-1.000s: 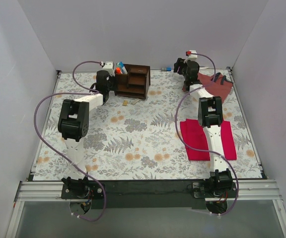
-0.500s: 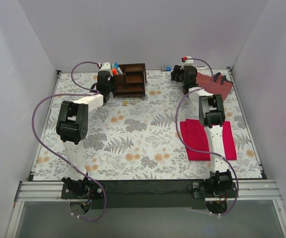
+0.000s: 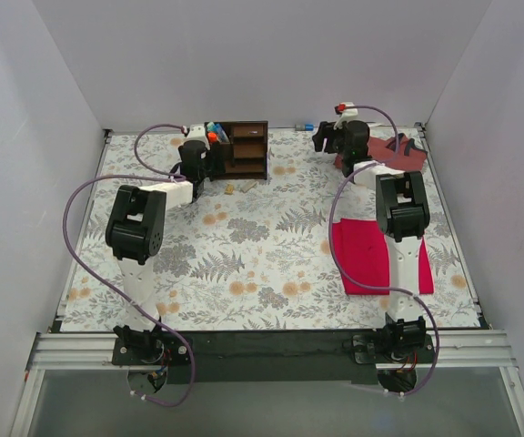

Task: Sort the stationery into containers
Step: Move the storage box to the center of the board, then reset both arms

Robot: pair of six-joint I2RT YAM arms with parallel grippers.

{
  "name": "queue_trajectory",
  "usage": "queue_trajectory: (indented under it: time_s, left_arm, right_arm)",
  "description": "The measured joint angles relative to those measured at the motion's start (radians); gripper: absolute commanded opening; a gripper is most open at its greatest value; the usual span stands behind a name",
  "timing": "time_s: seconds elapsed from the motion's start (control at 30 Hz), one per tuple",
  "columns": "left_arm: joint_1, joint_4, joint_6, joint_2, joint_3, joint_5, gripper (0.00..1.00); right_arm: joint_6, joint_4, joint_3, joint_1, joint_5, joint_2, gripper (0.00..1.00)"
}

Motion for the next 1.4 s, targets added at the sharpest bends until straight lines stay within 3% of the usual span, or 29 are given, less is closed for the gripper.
queue_trajectory:
  time_s: [0.03, 0.07, 0.23, 0.5, 0.63, 0.73, 0.9, 1.03, 1.4]
  left_arm:
    - [-0.002, 0.002, 0.002, 0.0, -0.005, 0.0, 0.76]
    - [-0.003, 0.003, 0.002, 0.0, -0.01, 0.0, 0.77]
    - [-0.006, -0.008, 0.025, -0.064, -0.071, 0.001, 0.78]
    - [0.014, -0.032, 0.089, -0.459, -0.246, 0.09, 0.78]
    - [0.032, -0.067, 0.121, -0.646, -0.362, 0.159, 0.78]
    - [0.061, -0.135, 0.125, -0.734, -0.46, 0.191, 0.79]
    - [0.159, -0.232, 0.132, -0.816, -0.642, 0.204, 0.79]
    - [0.173, -0.276, 0.156, -0.875, -0.725, 0.217, 0.79]
    - [0.171, -0.272, 0.204, -0.908, -0.78, 0.227, 0.79]
  right_arm:
    - [-0.003, 0.0, -0.021, 0.0, -0.003, -0.016, 0.96]
    - [-0.013, -0.001, -0.053, 0.0, -0.009, -0.039, 0.98]
    - [-0.074, -0.009, -0.249, 0.0, -0.021, -0.204, 0.98]
    - [-0.166, -0.206, -0.393, -0.003, 0.035, -0.5, 0.98]
    - [-0.192, -0.381, -0.401, 0.0, 0.157, -0.608, 0.98]
    - [-0.21, -0.465, -0.518, 0.003, 0.292, -0.723, 0.98]
    - [-0.236, -0.586, -0.737, 0.003, 0.435, -0.924, 0.98]
    - [-0.256, -0.647, -0.858, 0.003, 0.486, -1.058, 0.98]
    - [-0.275, -0.708, -0.912, 0.004, 0.488, -1.133, 0.98]
